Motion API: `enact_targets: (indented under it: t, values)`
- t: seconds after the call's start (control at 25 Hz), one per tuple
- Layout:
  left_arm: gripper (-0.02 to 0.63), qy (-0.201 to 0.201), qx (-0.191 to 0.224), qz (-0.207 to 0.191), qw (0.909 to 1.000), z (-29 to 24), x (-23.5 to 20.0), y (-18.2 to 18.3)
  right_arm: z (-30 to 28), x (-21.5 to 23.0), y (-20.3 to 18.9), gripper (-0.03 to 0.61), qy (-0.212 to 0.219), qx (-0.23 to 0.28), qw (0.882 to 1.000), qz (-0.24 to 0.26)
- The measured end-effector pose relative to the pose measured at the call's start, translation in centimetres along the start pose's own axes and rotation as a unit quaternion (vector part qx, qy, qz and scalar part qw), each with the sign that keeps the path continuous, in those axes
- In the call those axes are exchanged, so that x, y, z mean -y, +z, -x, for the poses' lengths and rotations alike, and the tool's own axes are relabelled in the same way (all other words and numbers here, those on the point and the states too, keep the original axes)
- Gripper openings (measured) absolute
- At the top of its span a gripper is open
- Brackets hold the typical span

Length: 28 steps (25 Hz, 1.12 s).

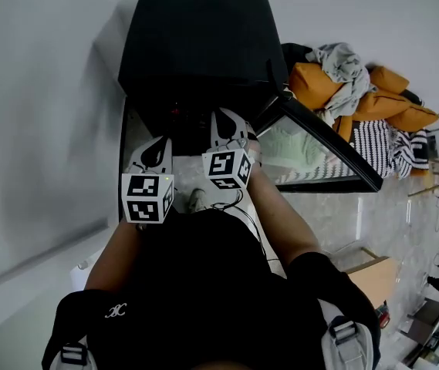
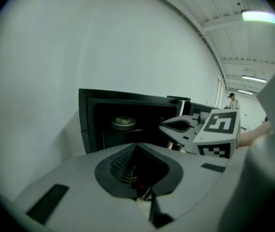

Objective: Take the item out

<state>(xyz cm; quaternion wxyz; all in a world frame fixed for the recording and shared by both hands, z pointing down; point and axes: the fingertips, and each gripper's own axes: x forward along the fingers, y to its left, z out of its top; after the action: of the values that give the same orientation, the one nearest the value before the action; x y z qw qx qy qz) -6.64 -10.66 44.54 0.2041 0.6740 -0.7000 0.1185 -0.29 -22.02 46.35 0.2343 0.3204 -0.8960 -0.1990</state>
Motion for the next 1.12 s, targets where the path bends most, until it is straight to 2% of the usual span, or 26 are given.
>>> enact_targets:
  t: [0.12, 0.32, 0.48, 0.72, 1.12]
  values:
    - [0.002, 0.000, -0.002, 0.000, 1.0000, 0.3, -0.3, -0.4, -1.4, -0.5, -0.5, 0.006, 0.000, -0.005, 0.998, 0.065]
    - [0.002, -0.001, 0.004, -0.012, 0.9999, 0.4, -1.4, 0.0, -3.9, -1.4, -1.4, 0.011, 0.006, -0.023, 0.989, 0.147]
    - [0.002, -0.001, 0.011, -0.013, 0.9999, 0.9, -2.4, 0.6, -6.1, -1.6, -2.6, 0.126, 0.008, -0.064, 0.984, 0.166]
    - [0.002, -0.001, 0.008, -0.020, 0.9998, 1.0, -3.7, 0.7, -9.9, -1.5, -4.7, 0.187, 0.000, -0.134, 0.975, 0.179]
    - [0.002, 0.008, 0.003, -0.021, 0.9997, 0.9, -6.0, 1.0, -13.4, 0.1, -5.4, 0.202, -0.046, -0.165, 0.964, 0.203]
